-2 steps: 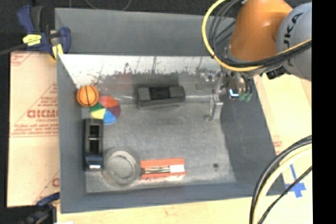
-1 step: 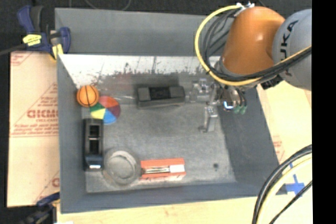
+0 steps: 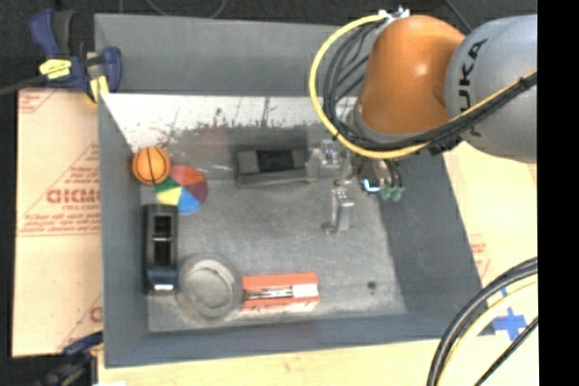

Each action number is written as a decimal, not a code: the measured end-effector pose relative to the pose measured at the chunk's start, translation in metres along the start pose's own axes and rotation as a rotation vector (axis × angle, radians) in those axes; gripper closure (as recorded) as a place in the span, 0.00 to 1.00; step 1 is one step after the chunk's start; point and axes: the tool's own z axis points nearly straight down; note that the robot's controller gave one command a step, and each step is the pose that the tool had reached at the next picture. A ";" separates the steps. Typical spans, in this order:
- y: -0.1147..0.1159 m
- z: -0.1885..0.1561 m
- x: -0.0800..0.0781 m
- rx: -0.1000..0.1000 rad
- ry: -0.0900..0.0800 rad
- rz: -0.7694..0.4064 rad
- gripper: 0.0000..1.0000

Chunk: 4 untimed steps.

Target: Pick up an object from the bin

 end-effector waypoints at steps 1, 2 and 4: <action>0.007 0.000 -0.001 -0.001 0.000 -0.009 0.00; 0.002 -0.007 0.017 -0.001 -0.015 0.020 0.00; 0.013 0.035 0.042 -0.003 0.013 0.064 0.00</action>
Offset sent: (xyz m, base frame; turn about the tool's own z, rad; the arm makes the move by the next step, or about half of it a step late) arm -0.0506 -0.0098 -0.0702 0.0705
